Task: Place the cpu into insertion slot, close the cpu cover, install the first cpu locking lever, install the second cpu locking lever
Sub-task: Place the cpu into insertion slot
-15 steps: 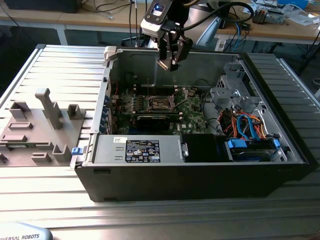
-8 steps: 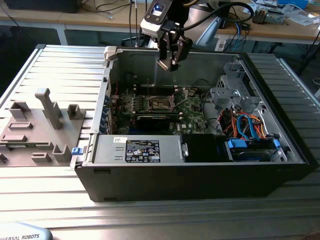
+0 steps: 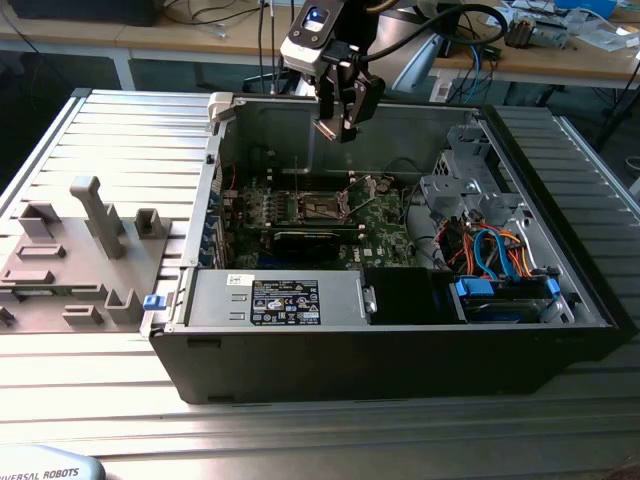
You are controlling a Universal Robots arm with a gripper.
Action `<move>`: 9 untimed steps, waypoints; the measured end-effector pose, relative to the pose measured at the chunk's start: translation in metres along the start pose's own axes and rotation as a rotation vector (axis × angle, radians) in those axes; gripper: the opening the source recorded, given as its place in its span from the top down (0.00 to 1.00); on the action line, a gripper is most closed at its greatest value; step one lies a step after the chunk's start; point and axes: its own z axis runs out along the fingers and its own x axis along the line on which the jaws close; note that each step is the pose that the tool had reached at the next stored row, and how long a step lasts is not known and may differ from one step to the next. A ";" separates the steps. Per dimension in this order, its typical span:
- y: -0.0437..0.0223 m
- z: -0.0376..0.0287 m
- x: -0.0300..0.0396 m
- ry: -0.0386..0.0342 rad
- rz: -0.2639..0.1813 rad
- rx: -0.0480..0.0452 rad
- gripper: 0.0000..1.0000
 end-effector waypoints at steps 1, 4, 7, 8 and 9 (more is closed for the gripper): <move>0.0000 0.0000 0.0000 0.0000 0.001 -0.0001 0.46; 0.0000 0.0000 0.0000 -0.0002 0.003 0.0000 0.46; 0.0000 0.0000 0.0000 -0.0003 0.004 0.0000 0.46; 0.0000 0.0000 0.0000 -0.0002 0.005 0.0000 0.46; 0.0000 0.0000 0.0000 -0.0002 0.005 0.0000 0.46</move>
